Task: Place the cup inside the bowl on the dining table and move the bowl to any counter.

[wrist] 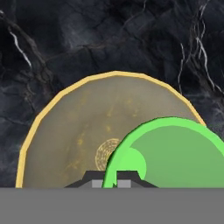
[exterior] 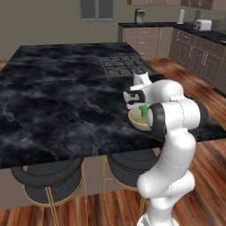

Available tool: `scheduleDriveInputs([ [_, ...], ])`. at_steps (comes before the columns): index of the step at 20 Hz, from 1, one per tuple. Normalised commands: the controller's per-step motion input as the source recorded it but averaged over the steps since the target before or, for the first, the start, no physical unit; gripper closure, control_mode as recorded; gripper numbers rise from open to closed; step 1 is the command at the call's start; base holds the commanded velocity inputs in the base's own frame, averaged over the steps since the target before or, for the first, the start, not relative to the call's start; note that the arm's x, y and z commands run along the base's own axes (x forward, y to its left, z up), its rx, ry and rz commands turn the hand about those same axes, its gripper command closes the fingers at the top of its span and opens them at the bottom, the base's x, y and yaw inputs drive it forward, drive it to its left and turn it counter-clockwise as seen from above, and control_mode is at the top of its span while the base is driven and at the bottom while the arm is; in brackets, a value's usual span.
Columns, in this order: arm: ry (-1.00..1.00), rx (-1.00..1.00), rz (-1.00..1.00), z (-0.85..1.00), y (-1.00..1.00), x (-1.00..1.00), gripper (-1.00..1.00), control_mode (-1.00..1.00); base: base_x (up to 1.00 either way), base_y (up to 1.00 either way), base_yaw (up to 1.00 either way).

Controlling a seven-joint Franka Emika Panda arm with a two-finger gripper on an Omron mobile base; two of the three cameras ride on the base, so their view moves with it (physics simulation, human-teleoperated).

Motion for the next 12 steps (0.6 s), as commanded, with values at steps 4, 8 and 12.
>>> scheduleDriveInputs([
  [4,-0.01,0.02,0.0,-0.25,0.0,0.0,1.0,-1.0,0.0,0.0,0.0],
  [8,-0.04,0.0,0.0,-0.32,0.0,0.0,1.0,-1.0,0.0,0.0,0.0],
  [12,-0.05,0.0,0.0,-0.39,0.0,0.0,1.0,-1.0,0.0,0.0,0.0],
])
